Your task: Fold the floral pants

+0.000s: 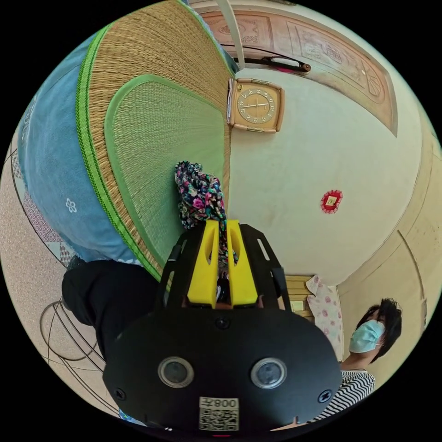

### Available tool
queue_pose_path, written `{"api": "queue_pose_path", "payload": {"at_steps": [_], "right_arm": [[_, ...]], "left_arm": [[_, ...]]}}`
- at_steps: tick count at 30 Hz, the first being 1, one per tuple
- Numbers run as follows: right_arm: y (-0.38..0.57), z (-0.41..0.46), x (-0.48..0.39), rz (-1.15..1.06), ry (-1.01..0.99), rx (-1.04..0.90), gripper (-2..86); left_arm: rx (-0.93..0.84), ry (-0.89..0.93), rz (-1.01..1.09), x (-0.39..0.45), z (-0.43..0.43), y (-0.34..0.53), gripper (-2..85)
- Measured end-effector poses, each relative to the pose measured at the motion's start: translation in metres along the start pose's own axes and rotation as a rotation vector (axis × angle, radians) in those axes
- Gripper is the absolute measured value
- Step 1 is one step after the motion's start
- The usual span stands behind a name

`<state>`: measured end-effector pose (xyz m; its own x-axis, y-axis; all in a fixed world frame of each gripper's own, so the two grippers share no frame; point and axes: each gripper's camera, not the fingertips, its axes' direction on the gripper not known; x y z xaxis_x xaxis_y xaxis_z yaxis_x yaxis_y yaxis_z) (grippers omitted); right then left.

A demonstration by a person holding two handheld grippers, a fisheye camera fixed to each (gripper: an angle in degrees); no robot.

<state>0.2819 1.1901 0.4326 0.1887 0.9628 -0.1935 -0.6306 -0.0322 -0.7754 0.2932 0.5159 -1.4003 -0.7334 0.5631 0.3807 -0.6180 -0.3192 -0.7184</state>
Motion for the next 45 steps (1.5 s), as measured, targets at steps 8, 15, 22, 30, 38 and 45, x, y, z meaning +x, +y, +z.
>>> {"api": "queue_pose_path", "payload": {"at_steps": [8,15,22,30,38,45], "right_arm": [[0.075,-0.042,0.006,-0.069,-0.028,0.069,0.8],[0.153,-0.102,0.015,-0.141,-0.049,0.209,0.8],[0.223,-0.198,0.019,-0.218,-0.037,0.441,0.9],[0.343,-0.385,-0.075,-0.476,0.213,0.837,0.9],[0.481,-0.469,-0.111,-0.551,0.494,1.133,0.9],[0.517,-0.453,0.074,-0.151,0.410,1.142,1.1]], "left_arm": [[-0.088,0.051,0.110,0.040,0.091,0.063,3.1],[-0.240,0.058,0.216,0.083,0.218,0.120,2.9],[-0.487,0.070,0.346,0.145,0.426,0.178,2.8],[-0.804,0.244,0.583,0.271,0.721,0.295,3.0],[-1.049,0.408,0.777,0.337,0.959,0.457,3.1],[-1.284,0.023,0.716,0.211,1.131,0.535,3.2]]}}
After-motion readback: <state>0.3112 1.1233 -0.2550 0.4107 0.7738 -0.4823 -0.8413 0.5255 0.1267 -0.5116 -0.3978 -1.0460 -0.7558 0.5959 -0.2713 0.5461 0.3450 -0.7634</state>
